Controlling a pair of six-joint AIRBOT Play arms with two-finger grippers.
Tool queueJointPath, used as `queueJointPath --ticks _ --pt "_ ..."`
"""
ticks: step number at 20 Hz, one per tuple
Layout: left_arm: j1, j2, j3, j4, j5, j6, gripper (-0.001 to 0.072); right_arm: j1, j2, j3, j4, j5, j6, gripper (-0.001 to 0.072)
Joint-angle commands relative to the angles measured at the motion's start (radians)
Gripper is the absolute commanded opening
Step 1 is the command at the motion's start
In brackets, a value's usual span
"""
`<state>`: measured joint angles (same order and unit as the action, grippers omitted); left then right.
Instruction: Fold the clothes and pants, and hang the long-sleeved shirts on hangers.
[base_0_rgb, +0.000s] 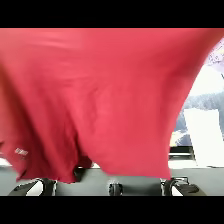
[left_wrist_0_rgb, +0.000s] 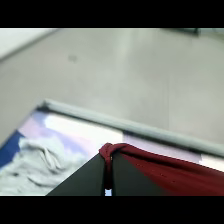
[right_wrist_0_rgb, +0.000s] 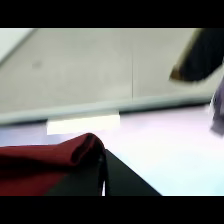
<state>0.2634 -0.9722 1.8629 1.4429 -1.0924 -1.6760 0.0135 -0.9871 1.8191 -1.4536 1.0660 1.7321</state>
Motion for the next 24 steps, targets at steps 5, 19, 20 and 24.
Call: queueJointPath --ticks 5,19,20,24 --pt "-0.106 -0.62 0.0 -0.131 0.136 0.125 0.0014 0.0 -0.597 0.001 0.037 0.014 0.095 0.0028" --pt "-0.172 -0.931 0.064 -0.135 -0.017 0.006 0.0558 -0.007 -0.906 0.001 0.141 0.046 0.195 0.0211" --pt "-0.143 -0.903 0.067 -0.135 -0.083 0.006 0.0558 -0.019 -0.883 0.001 0.142 0.092 0.158 0.0291" --pt "0.0 -0.752 -0.014 -0.104 -0.296 0.007 0.0556 -0.146 -0.768 0.0 0.146 0.334 -0.113 0.0439"
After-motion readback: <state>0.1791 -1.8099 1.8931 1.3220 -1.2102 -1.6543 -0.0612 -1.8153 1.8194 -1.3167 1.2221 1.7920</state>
